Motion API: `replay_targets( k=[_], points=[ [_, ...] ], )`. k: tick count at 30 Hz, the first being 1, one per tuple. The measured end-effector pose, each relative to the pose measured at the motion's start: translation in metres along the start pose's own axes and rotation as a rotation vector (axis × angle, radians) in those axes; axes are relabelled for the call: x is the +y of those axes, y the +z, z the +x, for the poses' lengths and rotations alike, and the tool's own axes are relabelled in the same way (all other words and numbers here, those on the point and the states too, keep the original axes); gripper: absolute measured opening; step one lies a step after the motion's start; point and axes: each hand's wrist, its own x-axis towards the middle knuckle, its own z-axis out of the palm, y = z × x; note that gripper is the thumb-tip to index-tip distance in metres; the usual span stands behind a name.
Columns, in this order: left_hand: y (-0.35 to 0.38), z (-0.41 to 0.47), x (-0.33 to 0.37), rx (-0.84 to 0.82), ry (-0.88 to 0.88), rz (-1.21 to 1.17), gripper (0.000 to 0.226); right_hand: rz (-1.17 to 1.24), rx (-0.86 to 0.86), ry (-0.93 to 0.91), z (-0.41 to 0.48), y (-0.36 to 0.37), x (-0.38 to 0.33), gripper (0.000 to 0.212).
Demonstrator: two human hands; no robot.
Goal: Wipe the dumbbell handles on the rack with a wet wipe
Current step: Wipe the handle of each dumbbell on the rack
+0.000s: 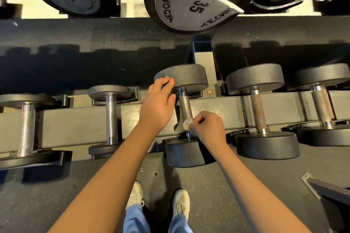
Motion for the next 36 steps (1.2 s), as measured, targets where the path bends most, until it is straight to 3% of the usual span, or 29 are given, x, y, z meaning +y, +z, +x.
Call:
replay_targets(
  k=[5,11,17,24,31,36],
  points=[
    [-0.032,-0.009,0.027,-0.096,-0.226,-0.307,0.038,0.269,0.139,-0.079,-0.022,-0.038,-0.016,0.011],
    [-0.094,-0.009,0.085,0.22,-0.233,-0.368,0.035,0.402,0.2,-0.169,-0.041,-0.104,-0.058,0.016],
    [-0.141,0.023,0.141,0.418,-0.171,-0.423,0.038,0.476,0.273,-0.254,-0.047,-0.172,-0.102,0.005],
    [-0.158,0.091,0.144,0.309,-0.061,-0.124,0.045,0.441,0.347,-0.322,-0.027,-0.213,-0.148,0.012],
    [-0.173,0.106,0.14,0.333,-0.032,-0.077,0.039,0.433,0.399,-0.315,0.01,-0.237,-0.204,0.01],
    [-0.188,0.158,0.147,0.135,-0.063,-0.026,0.049,0.387,0.399,-0.341,0.04,-0.248,-0.245,0.016]
  ],
)
